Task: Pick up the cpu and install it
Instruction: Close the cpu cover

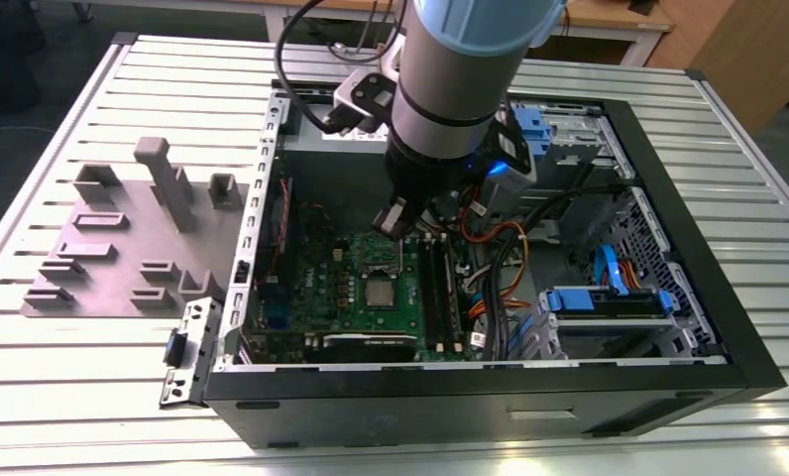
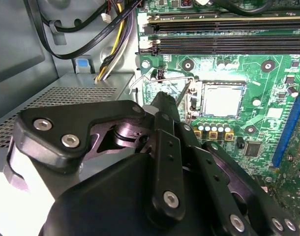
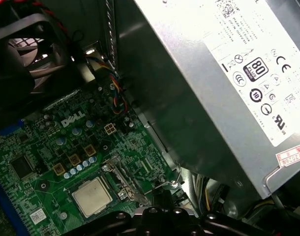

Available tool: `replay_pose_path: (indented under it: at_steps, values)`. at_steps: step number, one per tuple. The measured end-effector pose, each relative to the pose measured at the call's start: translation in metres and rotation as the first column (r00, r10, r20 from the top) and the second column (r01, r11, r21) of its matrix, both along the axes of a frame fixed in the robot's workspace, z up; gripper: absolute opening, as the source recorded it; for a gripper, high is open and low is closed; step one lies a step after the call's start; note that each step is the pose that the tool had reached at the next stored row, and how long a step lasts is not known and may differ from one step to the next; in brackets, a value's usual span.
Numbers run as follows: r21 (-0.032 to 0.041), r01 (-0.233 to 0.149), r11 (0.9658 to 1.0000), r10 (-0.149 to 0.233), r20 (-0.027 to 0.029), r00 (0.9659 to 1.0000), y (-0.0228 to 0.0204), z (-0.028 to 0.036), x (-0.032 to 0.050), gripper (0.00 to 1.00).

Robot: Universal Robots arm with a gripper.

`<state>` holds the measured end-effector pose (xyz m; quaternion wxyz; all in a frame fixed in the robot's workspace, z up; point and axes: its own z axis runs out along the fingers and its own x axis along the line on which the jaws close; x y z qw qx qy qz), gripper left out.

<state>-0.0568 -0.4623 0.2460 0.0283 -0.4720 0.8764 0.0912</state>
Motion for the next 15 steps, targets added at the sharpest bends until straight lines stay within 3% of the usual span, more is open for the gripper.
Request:
replay_pose_path:
  at_steps: [15]
  values:
    - [0.0000, 0.000, 1.0000, 0.000, 0.0000, 1.0000, -0.0081, 0.0000, 0.0000, 0.10]
